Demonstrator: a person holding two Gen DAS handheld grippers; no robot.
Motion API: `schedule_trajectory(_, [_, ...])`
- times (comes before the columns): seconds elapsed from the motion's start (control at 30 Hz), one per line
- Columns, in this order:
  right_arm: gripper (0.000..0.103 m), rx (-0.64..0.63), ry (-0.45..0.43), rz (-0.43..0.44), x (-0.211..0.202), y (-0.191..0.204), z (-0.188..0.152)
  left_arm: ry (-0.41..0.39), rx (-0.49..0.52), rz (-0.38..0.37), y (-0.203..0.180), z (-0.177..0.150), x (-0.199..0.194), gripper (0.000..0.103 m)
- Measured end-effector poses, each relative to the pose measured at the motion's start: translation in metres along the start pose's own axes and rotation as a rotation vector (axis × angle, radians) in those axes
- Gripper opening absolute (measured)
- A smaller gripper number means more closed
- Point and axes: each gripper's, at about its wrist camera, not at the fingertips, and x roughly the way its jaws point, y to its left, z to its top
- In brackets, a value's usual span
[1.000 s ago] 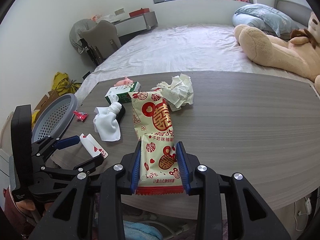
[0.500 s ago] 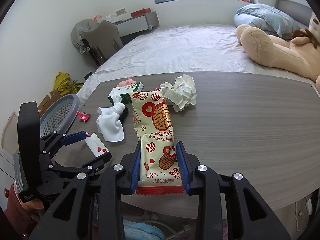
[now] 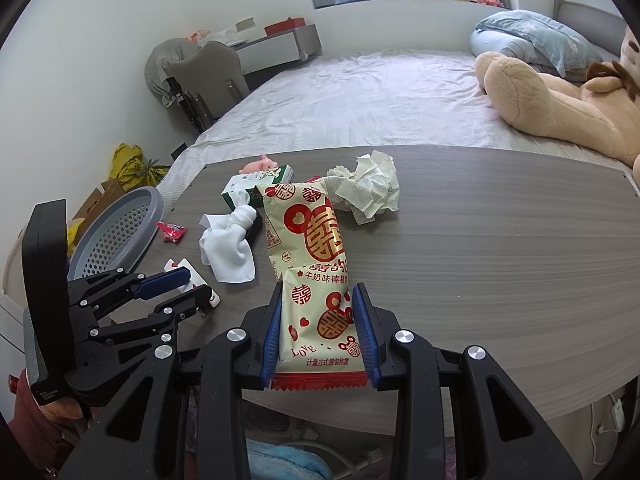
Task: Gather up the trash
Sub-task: 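Lift the snack bag with the right gripper while the left gripper approaches the white tube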
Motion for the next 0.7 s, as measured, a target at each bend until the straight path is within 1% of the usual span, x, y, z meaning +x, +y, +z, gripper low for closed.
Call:
schedule_trajectory(0.03, [0.033,0.000,0.000,0.000,0.000,0.000,0.000,0.000,-0.003,0.003,0.000,-0.001,-0.001,0.034])
schedule_trajectory(0.1, [0.033,0.001,0.001,0.001,0.000,0.000,0.000,0.000,-0.007,0.007,0.001,-0.001,-0.002,0.045])
schedule_trajectory(0.17, [0.033,0.000,0.000,0.003,-0.001,0.002,0.000,-0.006,-0.012,0.012,0.002,-0.003,-0.005,0.051])
schedule_trajectory(0.3, [0.033,-0.001,-0.004,0.012,-0.003,0.004,0.000,0.002,-0.029,0.038,0.009,-0.008,-0.008,0.054])
schedule_trajectory(0.47, [0.033,-0.001,-0.008,0.022,-0.004,0.004,-0.001,0.034,-0.075,0.080,0.022,-0.017,-0.008,0.054])
schedule_trajectory(0.53, [0.033,-0.002,-0.008,0.024,-0.003,0.004,-0.001,0.039,-0.096,0.088,0.027,-0.019,-0.010,0.054])
schedule_trajectory(0.6, [0.033,-0.002,-0.008,0.027,-0.003,0.004,-0.002,0.034,-0.111,0.093,0.027,-0.018,-0.011,0.058])
schedule_trajectory(0.7, [0.033,-0.004,-0.009,0.030,-0.003,0.005,-0.002,0.021,-0.128,0.087,0.025,-0.014,-0.014,0.060])
